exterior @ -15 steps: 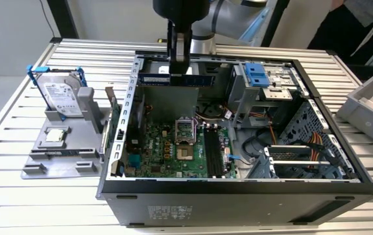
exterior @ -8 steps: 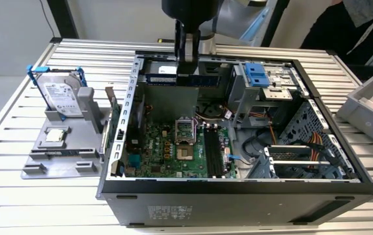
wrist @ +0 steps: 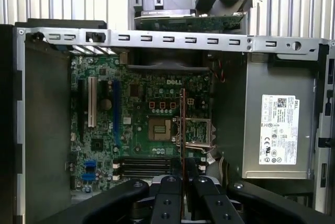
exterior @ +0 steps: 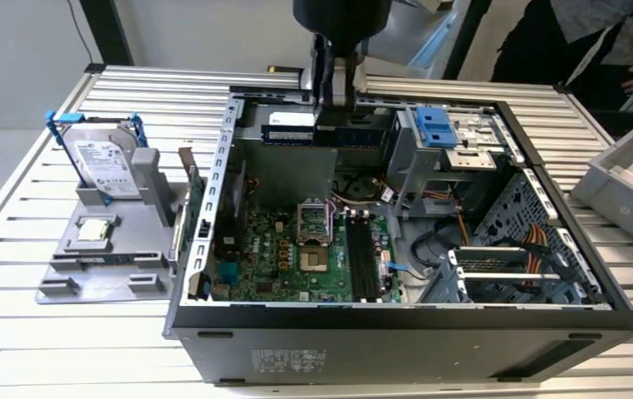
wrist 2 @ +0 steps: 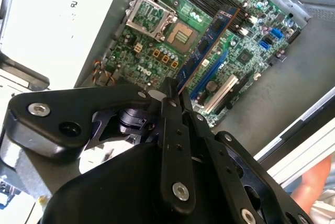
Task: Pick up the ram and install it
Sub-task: 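Pick up the ram and move it above insertion slot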
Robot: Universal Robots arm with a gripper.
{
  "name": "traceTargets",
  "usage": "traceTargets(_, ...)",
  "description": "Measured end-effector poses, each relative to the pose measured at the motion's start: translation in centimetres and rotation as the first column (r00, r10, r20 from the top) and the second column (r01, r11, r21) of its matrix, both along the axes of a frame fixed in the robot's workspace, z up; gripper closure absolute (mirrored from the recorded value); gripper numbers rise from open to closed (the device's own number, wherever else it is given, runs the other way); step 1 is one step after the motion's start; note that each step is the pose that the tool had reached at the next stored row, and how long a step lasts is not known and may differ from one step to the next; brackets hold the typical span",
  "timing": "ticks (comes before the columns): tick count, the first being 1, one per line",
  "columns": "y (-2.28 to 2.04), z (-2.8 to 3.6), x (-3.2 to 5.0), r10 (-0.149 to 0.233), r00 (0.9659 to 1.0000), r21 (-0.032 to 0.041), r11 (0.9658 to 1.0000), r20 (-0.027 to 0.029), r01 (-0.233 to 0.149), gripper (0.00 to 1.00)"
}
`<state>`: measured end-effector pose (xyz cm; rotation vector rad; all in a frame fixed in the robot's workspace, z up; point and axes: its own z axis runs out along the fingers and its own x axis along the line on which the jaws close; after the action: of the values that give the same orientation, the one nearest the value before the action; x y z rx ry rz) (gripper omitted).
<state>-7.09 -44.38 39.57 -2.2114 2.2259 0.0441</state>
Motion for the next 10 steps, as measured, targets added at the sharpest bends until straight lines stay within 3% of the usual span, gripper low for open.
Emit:
traceTargets(6, -0.1, 0.0, 1.22, 0.0, 1.0, 0.0001, 1.0, -0.0028, 0.0, 1.0)
traceTargets(9, -0.31, 0.0, 1.81, 0.0, 1.0, 0.0, 1.0, -0.0089, 0.0, 1.0)
traceTargets(10, -0.52, 0.0, 2.26, 0.0, 0.9999, 0.0, 1.0, -0.0144, 0.0, 1.0)
